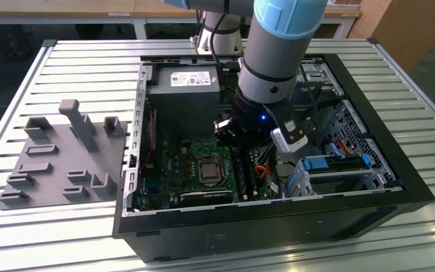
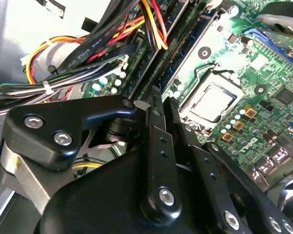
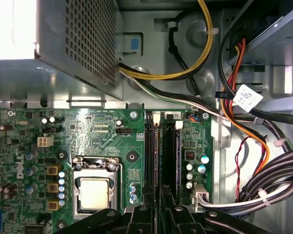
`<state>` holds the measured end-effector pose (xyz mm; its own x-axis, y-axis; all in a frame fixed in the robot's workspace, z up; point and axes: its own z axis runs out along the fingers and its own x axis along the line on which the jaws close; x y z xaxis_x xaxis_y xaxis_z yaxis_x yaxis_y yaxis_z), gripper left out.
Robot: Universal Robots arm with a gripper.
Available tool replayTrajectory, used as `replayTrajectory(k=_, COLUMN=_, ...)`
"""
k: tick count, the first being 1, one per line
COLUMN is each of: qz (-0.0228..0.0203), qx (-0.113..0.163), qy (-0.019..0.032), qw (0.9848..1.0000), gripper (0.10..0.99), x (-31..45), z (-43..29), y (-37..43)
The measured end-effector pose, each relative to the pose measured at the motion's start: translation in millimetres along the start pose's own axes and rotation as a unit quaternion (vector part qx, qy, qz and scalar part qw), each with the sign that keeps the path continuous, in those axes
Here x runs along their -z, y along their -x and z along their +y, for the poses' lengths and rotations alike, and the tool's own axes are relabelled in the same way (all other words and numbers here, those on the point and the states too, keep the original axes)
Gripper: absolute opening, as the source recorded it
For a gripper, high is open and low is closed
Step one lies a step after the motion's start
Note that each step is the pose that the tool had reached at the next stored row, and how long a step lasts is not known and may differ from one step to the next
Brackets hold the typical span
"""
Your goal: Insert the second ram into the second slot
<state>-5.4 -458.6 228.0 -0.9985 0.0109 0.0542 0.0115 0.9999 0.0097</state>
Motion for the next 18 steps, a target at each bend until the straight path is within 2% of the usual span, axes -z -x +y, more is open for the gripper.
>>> replayTrajectory(k=1, qz=0.0000, qx=0.000, qy=0.0000, qw=1.0000, gripper=0.196, x=0.9, z=0.0, y=-0.1)
replayTrajectory(k=2, qz=0.0001, qx=0.000, qy=0.0000, qw=1.0000, gripper=0.129, x=1.4, z=0.0, y=-0.1)
replayTrajectory(k=4, qz=0.0000, qx=0.000, qy=0.0001, qw=1.0000, gripper=0.106, x=1.3, z=0.1, y=-0.1)
replayTrajectory(k=8, qz=-0.0001, qx=0.000, qy=0.0001, qw=1.0000, gripper=0.106, x=0.6, z=0.0, y=0.0)
replayTrajectory(k=18, qz=-0.0001, qx=0.000, qy=-0.0001, qw=1.0000, gripper=0.106, x=-7.1, z=-0.1, y=0.4)
